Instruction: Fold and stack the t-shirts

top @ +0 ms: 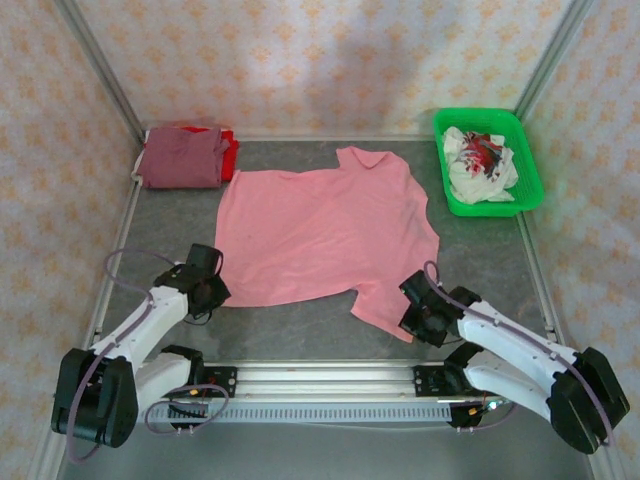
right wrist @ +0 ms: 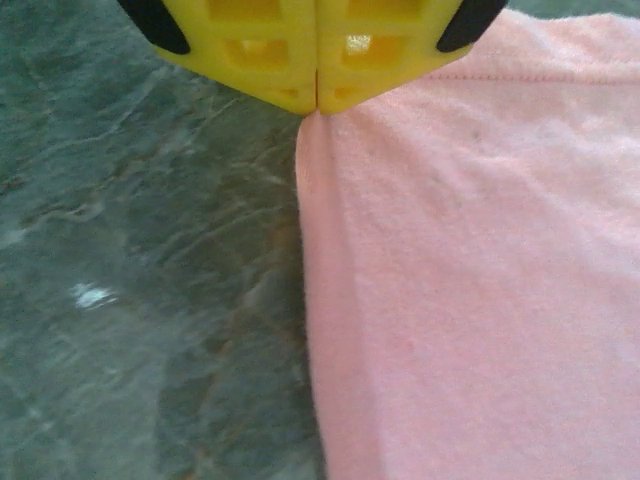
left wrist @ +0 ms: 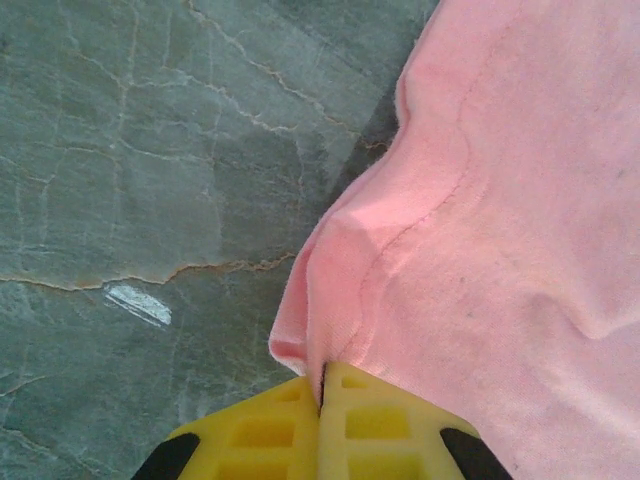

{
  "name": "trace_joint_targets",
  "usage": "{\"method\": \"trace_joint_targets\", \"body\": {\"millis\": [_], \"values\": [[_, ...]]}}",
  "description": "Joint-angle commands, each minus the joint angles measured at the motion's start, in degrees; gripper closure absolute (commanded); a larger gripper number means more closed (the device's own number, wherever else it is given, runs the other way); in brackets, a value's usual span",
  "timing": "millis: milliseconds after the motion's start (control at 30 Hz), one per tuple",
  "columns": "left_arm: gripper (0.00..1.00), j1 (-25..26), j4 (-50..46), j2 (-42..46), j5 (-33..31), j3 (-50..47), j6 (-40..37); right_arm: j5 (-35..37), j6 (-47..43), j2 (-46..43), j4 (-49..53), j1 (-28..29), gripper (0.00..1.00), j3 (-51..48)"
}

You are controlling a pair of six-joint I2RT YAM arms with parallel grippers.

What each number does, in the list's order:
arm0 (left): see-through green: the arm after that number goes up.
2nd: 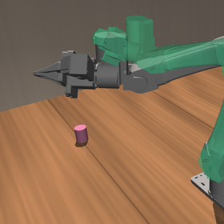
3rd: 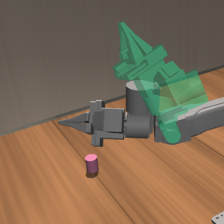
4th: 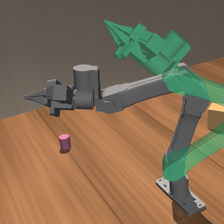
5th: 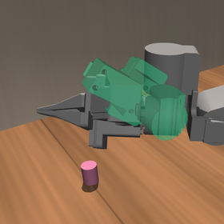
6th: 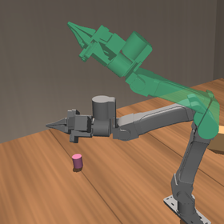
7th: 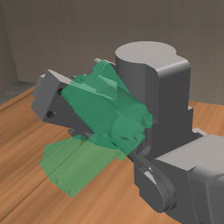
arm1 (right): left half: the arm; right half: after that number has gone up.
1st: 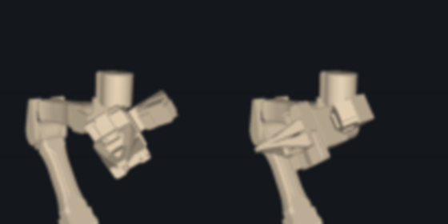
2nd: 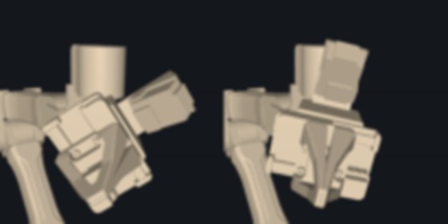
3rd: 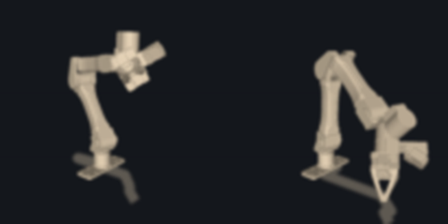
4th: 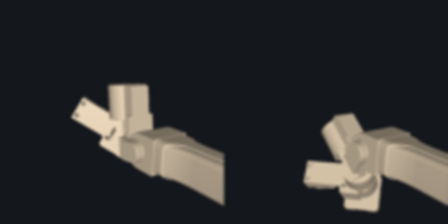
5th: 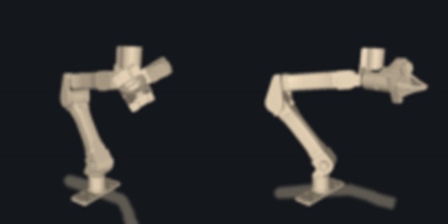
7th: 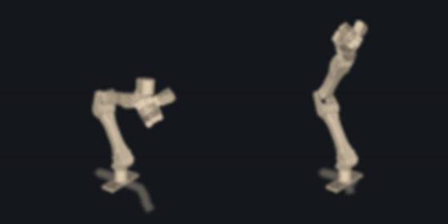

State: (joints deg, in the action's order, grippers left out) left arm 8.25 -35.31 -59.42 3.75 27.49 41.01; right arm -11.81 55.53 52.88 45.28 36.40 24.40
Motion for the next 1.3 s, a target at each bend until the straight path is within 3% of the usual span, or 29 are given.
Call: {"method": "trace_joint_targets", "body": {"millis": [0, 267, 567, 733, 967, 1267], "values": [[0.95, -0.1, -2.6, 1.7, -2.8, 0.2, 1.3, 1.5, 1.3, -1.3, 1.2, 0.3, 0.98, 3.2], [1.00, -0.3, -6.3, 5.2, -3.4, 0.8, 3.5, 5.0, 3.5, -5.3, 7.1, -0.5, 1.00, 6.8], [1.00, -0.4, -4.5, 6.4, 0.3, -0.4, 2.1, 3.4, 2.0, -14.8, 15.0, -9.2, 1.00, 8.3], [1.00, -0.1, -6.5, 6.2, 1.6, 1.2, 1.0, 3.5, 2.5, -18.6, 20.2, -10.8, 1.00, 9.8], [1.00, 0.1, -8.6, 14.5, -0.1, 0.1, 4.0, 6.4, 0.2, -21.5, 26.3, -12.8, 1.00, 16.0], [1.00, 0.2, -8.5, 18.0, -0.7, -0.8, 4.5, 5.3, -1.7, -21.0, 23.4, -13.0, 1.00, 16.1]]}}
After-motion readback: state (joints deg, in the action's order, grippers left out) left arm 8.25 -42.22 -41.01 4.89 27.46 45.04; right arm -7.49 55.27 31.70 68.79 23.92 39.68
